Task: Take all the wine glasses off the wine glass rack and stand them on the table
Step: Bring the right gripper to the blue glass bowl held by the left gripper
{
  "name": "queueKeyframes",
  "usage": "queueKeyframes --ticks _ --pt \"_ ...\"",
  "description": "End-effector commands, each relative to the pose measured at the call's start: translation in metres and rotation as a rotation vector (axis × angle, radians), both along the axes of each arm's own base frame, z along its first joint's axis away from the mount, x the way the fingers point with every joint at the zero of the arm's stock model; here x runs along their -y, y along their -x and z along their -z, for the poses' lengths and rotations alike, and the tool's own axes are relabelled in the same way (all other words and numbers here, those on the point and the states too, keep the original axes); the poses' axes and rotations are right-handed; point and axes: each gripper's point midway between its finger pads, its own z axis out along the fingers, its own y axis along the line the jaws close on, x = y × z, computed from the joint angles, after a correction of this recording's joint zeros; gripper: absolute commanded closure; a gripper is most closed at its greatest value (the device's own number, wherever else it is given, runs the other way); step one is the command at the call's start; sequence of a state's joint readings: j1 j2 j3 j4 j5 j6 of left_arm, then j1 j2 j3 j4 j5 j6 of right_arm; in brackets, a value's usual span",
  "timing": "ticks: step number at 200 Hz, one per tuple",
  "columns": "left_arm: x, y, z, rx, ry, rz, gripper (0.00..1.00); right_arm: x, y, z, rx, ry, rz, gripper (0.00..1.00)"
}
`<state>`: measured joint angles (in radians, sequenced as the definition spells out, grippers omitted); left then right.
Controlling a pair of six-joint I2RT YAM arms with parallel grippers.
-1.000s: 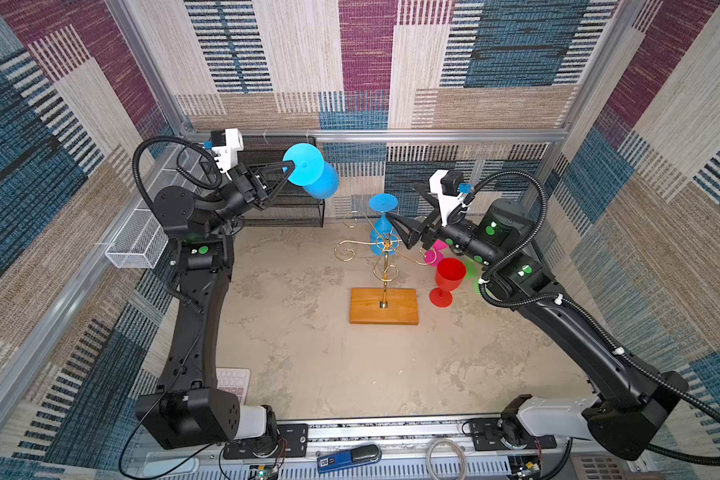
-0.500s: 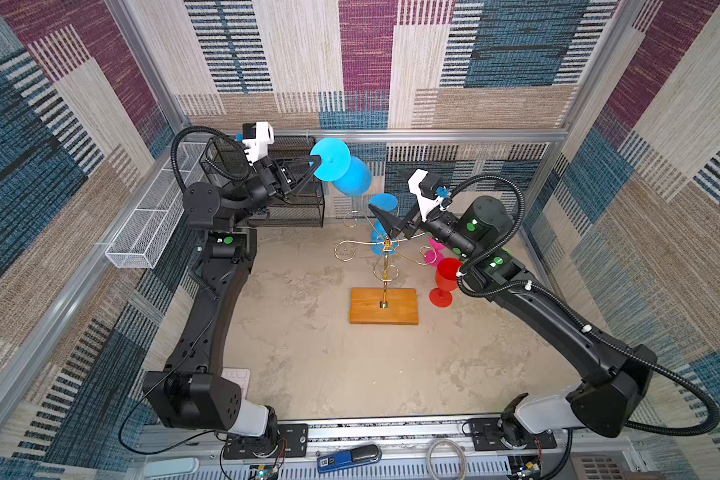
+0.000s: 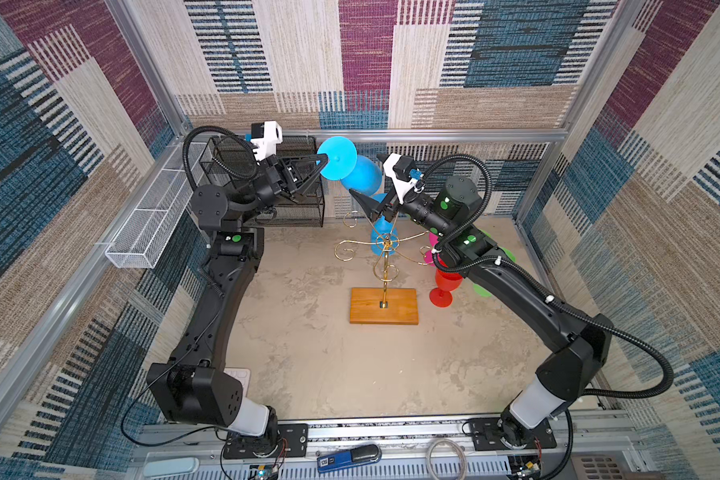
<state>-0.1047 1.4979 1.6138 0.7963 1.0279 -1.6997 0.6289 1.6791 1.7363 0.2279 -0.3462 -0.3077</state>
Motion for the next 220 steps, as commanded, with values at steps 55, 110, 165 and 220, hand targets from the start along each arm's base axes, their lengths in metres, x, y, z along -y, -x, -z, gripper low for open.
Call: queueKeyframes --ticks 55,110,165,220 --pt "-0.001 0.008 -0.006 0.029 0.030 0.021 1.00 -0.018 -0.013 0.007 -0.072 -0.011 -0.050 0.03" --pt "-0.002 0.011 -0.010 0.032 0.049 0.031 1.00 -0.020 -0.017 0.011 -0.105 -0.009 -0.048 0.19" --pt "-0.003 0.011 -0.010 0.034 0.056 0.030 0.97 -0.017 -0.011 0.007 -0.125 -0.027 -0.056 0.37" --pt "-0.003 0.015 -0.013 0.084 0.043 0.017 0.65 -0.004 -0.008 -0.002 -0.200 -0.061 -0.020 0.44"
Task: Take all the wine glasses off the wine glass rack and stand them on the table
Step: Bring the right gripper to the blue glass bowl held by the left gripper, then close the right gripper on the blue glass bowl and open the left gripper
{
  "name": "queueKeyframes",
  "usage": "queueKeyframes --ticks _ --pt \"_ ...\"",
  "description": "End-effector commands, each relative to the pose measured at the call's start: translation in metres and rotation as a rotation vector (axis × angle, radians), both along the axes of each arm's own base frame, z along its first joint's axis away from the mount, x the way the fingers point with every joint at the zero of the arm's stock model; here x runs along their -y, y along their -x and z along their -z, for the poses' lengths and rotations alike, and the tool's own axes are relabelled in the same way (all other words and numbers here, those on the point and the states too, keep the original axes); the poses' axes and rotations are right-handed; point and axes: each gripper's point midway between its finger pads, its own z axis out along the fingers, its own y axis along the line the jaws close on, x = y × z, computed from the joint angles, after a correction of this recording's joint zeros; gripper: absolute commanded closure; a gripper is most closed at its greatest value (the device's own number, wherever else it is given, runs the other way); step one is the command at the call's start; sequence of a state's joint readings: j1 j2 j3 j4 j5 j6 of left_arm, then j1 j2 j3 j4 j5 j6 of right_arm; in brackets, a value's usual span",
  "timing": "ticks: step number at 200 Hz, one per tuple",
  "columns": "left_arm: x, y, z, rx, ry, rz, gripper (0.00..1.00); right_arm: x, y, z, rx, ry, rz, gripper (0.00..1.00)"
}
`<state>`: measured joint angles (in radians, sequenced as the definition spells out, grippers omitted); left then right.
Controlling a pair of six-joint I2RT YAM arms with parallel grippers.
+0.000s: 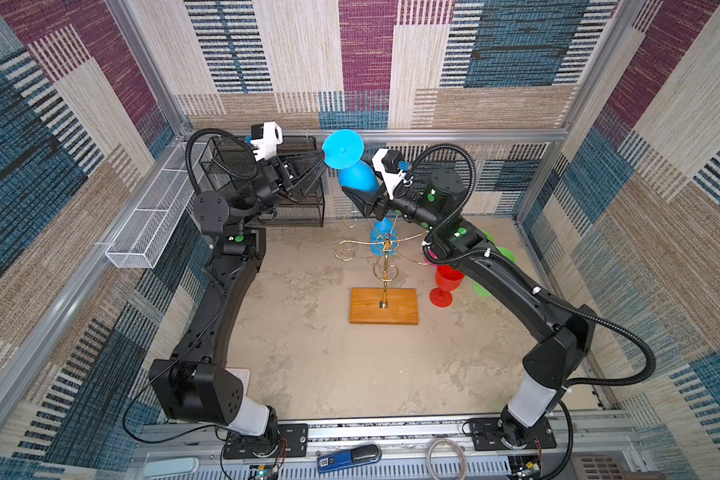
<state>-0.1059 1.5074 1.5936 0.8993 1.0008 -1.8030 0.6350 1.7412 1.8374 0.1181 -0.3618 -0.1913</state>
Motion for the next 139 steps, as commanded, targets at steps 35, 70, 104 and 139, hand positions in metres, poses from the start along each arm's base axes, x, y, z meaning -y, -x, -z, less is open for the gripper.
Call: queueKeyframes --ticks 35,70,104,139 --pt "-0.004 0.016 -0.009 0.188 -0.030 -0.068 0.60 0.026 0.009 -0.014 -0.126 -0.024 0.082 0.47" --pt "-0.004 0.007 0.013 0.353 -0.186 -0.246 0.60 0.047 0.029 -0.004 -0.250 0.042 0.114 0.49" --pt "-0.025 -0.011 0.044 0.588 -0.416 -0.641 0.56 0.072 0.048 0.007 -0.336 0.113 0.175 0.54" --pt "-0.037 -0.016 0.062 0.924 -0.585 -0.885 0.51 0.089 0.061 0.013 -0.381 0.164 0.217 0.56"
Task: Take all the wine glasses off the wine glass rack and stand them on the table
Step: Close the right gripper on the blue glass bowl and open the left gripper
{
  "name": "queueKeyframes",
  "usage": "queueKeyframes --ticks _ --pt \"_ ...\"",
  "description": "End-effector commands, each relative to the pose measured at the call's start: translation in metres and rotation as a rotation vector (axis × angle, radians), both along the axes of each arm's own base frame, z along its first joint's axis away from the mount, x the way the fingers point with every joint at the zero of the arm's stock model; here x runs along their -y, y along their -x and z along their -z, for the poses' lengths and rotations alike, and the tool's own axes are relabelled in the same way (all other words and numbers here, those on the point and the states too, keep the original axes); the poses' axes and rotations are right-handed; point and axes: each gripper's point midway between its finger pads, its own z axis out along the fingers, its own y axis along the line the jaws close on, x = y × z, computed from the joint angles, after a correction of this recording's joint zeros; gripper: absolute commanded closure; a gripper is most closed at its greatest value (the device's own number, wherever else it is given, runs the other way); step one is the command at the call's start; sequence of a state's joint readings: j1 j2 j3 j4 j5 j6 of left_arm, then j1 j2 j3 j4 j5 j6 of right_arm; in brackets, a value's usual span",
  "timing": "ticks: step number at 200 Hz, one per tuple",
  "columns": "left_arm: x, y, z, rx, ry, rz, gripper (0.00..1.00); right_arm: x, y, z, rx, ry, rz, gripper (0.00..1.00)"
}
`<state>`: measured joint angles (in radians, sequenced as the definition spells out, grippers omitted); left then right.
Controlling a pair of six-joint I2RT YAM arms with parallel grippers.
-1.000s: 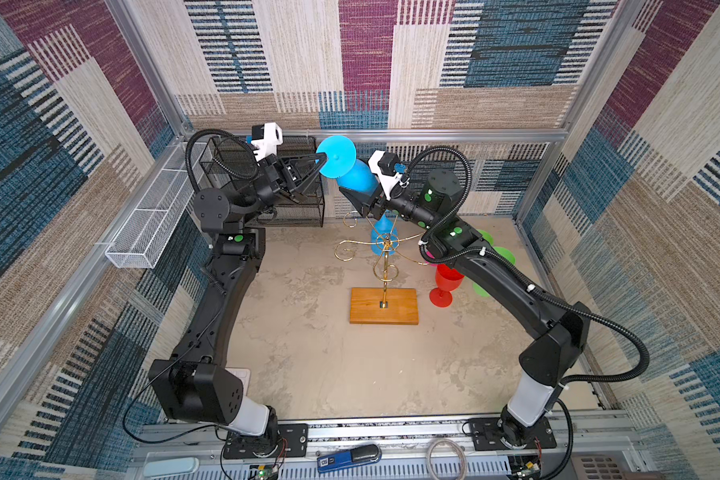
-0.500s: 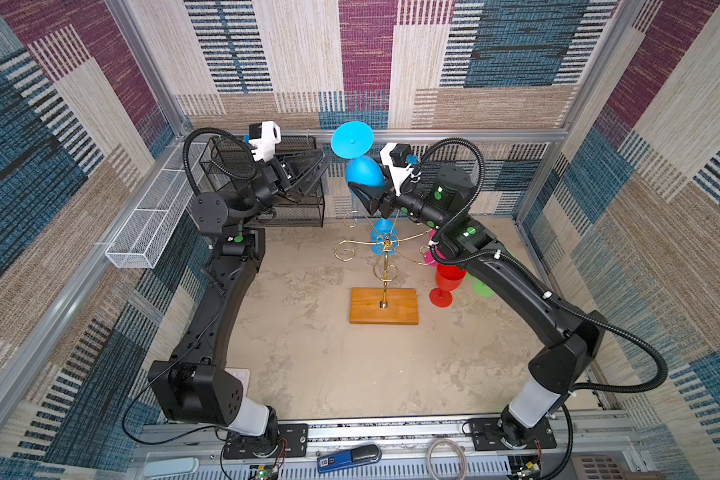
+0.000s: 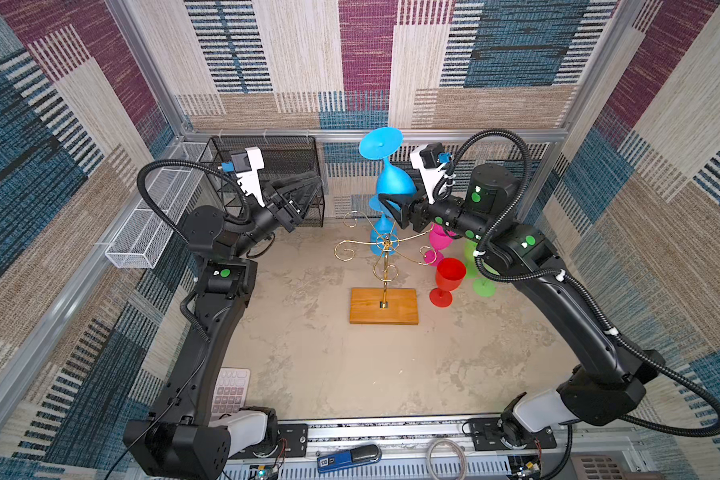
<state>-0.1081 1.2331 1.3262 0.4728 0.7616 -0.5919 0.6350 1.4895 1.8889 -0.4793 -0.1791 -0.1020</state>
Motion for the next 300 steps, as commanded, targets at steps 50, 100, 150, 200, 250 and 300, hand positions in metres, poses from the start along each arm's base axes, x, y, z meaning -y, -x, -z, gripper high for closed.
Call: queueKeyframes --ticks 50,100,150,200,250,300 --pt "0.009 0.001 0.024 0.729 -0.456 -0.242 0.49 -0.007 0.018 0.031 -0.135 0.091 -0.030 0.59" --pt "0.019 0.013 0.025 0.885 -0.501 -0.179 0.52 -0.036 0.026 0.057 -0.199 0.138 -0.111 0.61" --pt "0.022 0.018 0.021 0.941 -0.501 -0.170 0.55 -0.055 0.034 0.067 -0.237 0.161 -0.174 0.63" --pt "0.021 0.023 0.017 0.971 -0.498 -0.178 0.56 -0.068 0.040 0.075 -0.267 0.180 -0.208 0.64" --pt "0.022 0.027 0.017 0.991 -0.502 -0.188 0.68 -0.072 0.042 0.079 -0.296 0.172 -0.224 0.64" --pt "0.022 0.031 0.017 1.003 -0.495 -0.195 0.86 -0.076 0.043 0.077 -0.311 0.161 -0.242 0.59"
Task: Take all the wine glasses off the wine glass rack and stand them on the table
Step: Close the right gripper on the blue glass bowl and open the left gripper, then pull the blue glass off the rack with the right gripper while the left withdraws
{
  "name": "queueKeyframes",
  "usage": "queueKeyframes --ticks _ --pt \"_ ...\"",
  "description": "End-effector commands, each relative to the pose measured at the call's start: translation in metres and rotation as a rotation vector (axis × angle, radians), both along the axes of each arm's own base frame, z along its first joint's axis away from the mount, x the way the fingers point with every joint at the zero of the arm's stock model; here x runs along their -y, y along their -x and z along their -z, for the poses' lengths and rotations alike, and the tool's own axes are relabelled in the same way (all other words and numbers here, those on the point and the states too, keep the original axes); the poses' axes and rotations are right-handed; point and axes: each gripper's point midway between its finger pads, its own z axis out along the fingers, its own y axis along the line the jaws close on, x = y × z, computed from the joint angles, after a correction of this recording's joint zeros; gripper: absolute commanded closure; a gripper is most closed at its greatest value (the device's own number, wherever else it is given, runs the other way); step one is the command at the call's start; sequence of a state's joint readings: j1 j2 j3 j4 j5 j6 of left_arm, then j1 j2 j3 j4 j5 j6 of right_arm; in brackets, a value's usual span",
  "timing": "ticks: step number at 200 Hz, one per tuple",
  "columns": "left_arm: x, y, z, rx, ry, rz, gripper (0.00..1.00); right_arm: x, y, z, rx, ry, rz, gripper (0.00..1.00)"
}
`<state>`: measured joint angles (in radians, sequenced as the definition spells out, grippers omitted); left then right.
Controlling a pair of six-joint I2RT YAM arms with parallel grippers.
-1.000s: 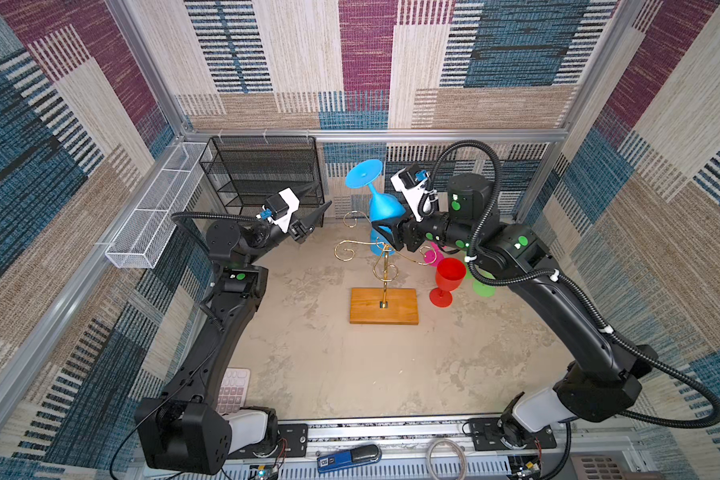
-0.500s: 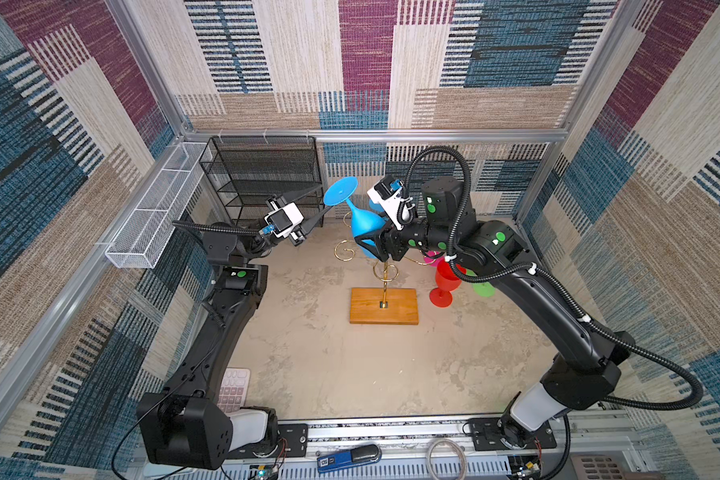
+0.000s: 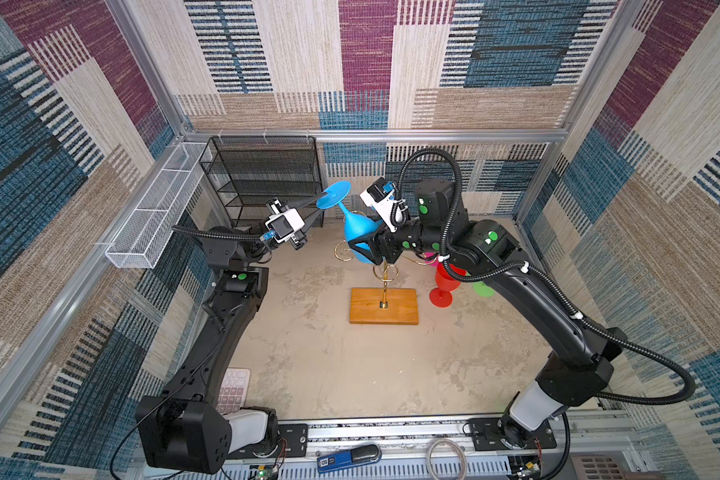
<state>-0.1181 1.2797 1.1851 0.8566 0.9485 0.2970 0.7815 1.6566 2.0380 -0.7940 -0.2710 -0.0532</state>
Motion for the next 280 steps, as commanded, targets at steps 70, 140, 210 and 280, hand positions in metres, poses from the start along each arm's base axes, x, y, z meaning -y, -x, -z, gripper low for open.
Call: queueKeyframes --ticks 70,140,210,280 --pt "-0.011 0.011 -0.027 0.012 0.099 -0.044 1.00 0.013 0.024 -0.046 0.087 -0.137 -0.035 0.10" --pt "-0.036 -0.019 -0.021 -0.260 0.313 -0.126 1.00 0.058 0.056 -0.087 0.241 -0.255 0.014 0.01" --pt "-0.051 -0.036 -0.005 -0.440 0.466 -0.066 1.00 0.093 0.056 -0.091 0.272 -0.310 0.113 0.13" --pt "-0.051 -0.031 0.002 -0.470 0.470 -0.030 1.00 0.073 0.023 -0.084 0.264 -0.330 0.090 0.27"
